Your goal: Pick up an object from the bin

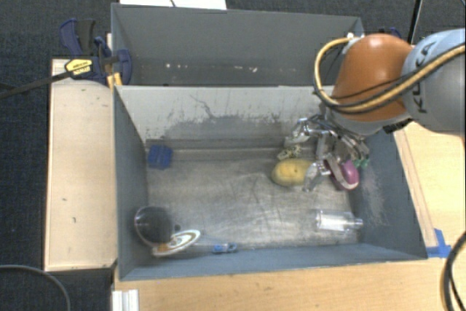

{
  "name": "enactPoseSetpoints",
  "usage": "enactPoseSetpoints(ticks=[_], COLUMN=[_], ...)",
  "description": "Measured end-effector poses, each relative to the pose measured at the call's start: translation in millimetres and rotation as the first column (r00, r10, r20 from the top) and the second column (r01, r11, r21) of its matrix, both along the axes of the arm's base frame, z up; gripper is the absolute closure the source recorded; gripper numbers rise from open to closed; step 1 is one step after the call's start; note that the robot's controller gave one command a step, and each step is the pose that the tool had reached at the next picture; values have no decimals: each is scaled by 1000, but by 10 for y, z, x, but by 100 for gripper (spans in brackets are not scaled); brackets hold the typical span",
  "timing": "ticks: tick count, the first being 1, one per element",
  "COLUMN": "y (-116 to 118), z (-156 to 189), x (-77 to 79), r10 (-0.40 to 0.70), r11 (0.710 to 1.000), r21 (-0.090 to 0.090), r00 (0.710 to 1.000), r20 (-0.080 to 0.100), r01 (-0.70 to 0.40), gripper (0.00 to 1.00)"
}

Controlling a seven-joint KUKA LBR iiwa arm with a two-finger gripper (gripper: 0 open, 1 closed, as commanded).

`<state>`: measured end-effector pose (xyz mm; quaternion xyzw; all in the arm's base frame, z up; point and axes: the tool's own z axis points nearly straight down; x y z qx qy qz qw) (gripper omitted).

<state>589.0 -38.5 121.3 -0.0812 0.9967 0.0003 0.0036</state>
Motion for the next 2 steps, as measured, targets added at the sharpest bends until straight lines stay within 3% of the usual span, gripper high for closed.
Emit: enactPoseSetpoints(ticks=[1, 2], y=[-105, -125], z=[-395, -354], x=[10, 58], r10=[-199, -204], r11=[980, 979], r21=[19, 20], r00=[980, 978], r20=[22, 42], r01=[199, 204], gripper=[0, 100])
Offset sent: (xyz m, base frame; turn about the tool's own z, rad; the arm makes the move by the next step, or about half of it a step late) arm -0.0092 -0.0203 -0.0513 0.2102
